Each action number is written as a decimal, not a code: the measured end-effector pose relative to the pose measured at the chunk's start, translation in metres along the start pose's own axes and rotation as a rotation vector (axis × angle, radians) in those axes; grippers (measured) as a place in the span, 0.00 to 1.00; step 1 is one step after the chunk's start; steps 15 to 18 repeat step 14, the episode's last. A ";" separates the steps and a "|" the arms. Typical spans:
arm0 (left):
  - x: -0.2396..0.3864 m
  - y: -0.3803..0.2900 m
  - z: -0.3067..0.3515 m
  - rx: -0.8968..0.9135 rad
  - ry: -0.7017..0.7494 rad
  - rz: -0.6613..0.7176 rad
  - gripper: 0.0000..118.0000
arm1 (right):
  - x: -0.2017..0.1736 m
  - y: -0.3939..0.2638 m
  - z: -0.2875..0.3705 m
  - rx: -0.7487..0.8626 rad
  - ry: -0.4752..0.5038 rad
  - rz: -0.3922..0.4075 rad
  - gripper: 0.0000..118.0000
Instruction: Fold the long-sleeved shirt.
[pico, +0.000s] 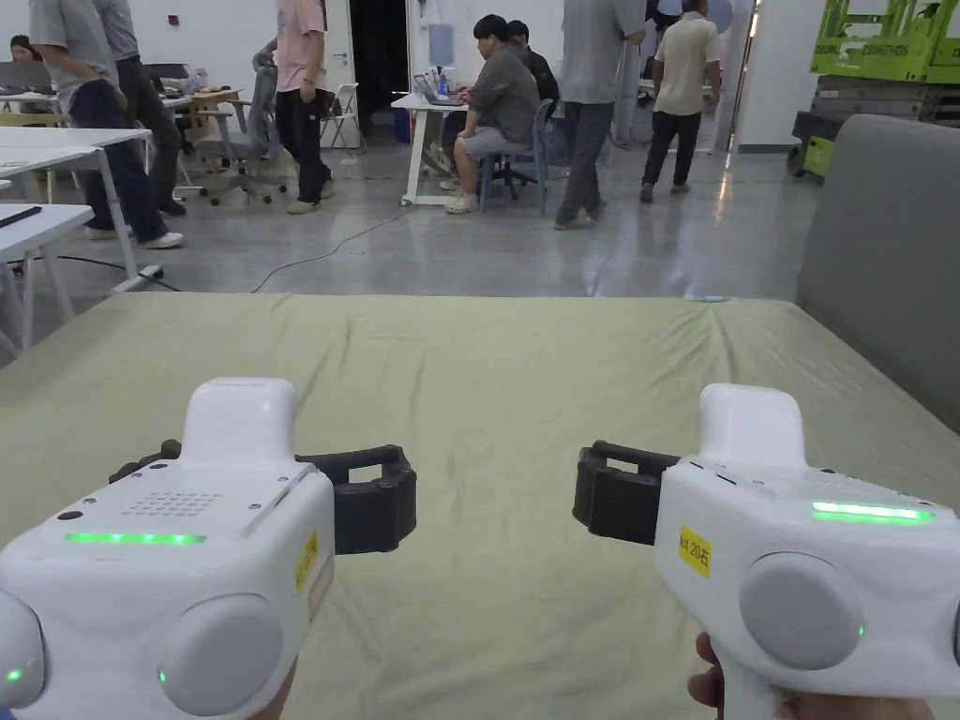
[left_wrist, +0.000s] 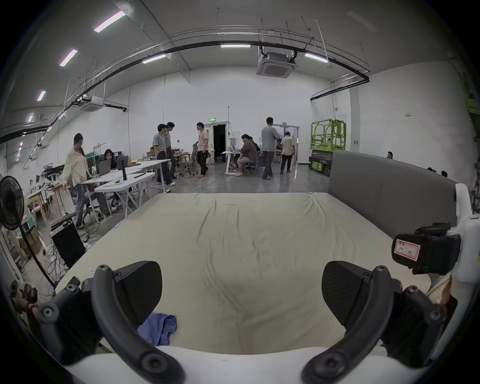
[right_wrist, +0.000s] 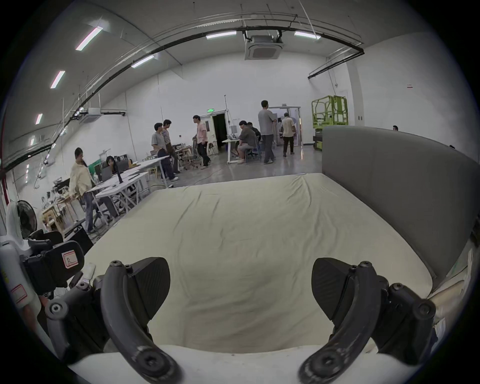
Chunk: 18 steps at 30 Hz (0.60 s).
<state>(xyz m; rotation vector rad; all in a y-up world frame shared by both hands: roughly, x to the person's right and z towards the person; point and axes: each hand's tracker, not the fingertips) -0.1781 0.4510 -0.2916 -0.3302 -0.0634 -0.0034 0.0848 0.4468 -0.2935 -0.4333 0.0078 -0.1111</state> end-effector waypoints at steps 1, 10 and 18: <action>0.000 0.000 0.000 -0.001 -0.001 0.002 1.00 | 0.000 0.000 0.000 -0.001 0.000 0.003 0.93; -0.003 -0.002 -0.004 -0.020 0.001 0.014 1.00 | -0.002 0.000 0.000 0.004 -0.011 0.017 0.93; -0.004 -0.001 -0.004 -0.018 0.006 0.008 1.00 | -0.003 0.000 -0.001 0.005 -0.016 0.025 0.93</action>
